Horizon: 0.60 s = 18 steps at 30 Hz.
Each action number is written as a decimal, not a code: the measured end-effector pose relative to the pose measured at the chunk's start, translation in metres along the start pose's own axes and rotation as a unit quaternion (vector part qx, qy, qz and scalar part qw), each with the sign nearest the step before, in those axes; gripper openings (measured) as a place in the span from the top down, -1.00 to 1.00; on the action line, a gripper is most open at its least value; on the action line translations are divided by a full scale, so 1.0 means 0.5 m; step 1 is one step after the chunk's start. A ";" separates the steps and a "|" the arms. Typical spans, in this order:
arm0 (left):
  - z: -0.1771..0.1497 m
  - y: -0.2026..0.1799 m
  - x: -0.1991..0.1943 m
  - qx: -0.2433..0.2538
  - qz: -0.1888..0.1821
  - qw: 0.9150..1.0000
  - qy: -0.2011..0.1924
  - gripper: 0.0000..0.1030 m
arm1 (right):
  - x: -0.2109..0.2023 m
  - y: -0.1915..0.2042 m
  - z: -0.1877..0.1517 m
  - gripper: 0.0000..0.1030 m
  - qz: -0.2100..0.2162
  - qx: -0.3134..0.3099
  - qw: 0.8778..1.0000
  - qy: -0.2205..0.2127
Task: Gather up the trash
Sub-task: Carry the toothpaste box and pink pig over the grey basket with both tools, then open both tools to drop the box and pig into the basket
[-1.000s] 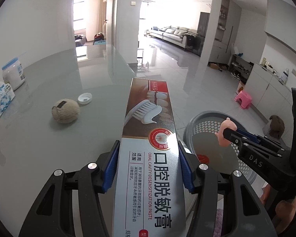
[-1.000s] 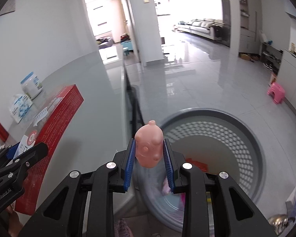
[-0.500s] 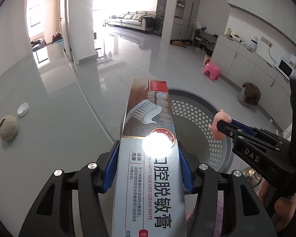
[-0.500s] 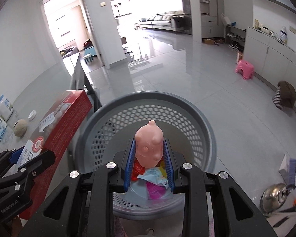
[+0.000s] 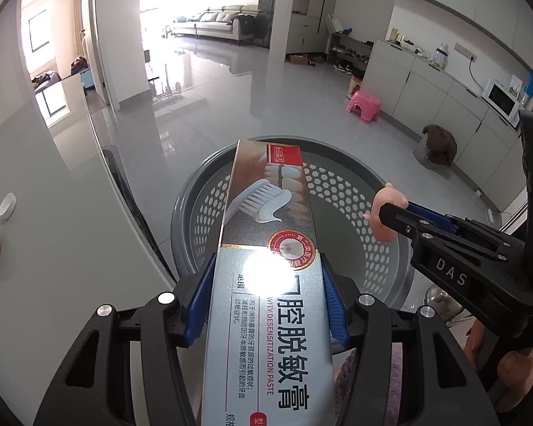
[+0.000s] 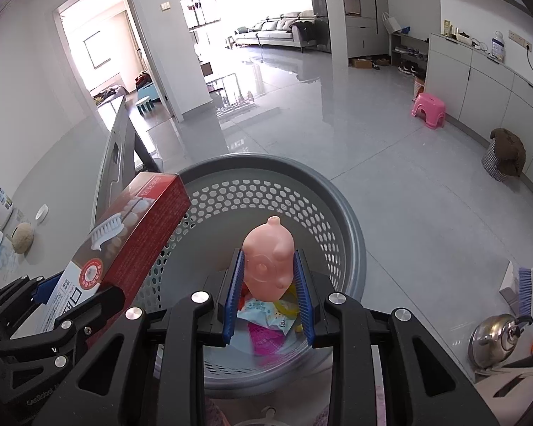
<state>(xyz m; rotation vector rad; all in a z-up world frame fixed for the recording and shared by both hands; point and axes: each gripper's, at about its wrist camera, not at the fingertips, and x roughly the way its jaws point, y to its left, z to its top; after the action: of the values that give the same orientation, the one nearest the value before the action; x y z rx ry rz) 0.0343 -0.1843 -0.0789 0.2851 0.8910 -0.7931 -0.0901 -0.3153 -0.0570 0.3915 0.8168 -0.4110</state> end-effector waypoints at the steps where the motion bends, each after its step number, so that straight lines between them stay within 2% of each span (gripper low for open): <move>1: 0.001 -0.002 0.003 0.000 0.001 1.000 0.002 -0.03 | 0.004 -0.006 0.001 0.46 0.002 0.000 1.000 0.002; 18: 0.014 -0.011 0.025 -0.009 0.007 1.000 0.024 -0.03 | 0.034 -0.028 0.001 0.46 0.017 0.012 1.000 0.016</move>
<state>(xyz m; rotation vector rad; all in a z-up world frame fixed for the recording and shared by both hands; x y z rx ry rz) 0.0391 -0.1979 -0.0837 0.2952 0.9406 -0.7666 -0.0864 -0.3307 -0.0722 0.4341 0.8362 -0.3835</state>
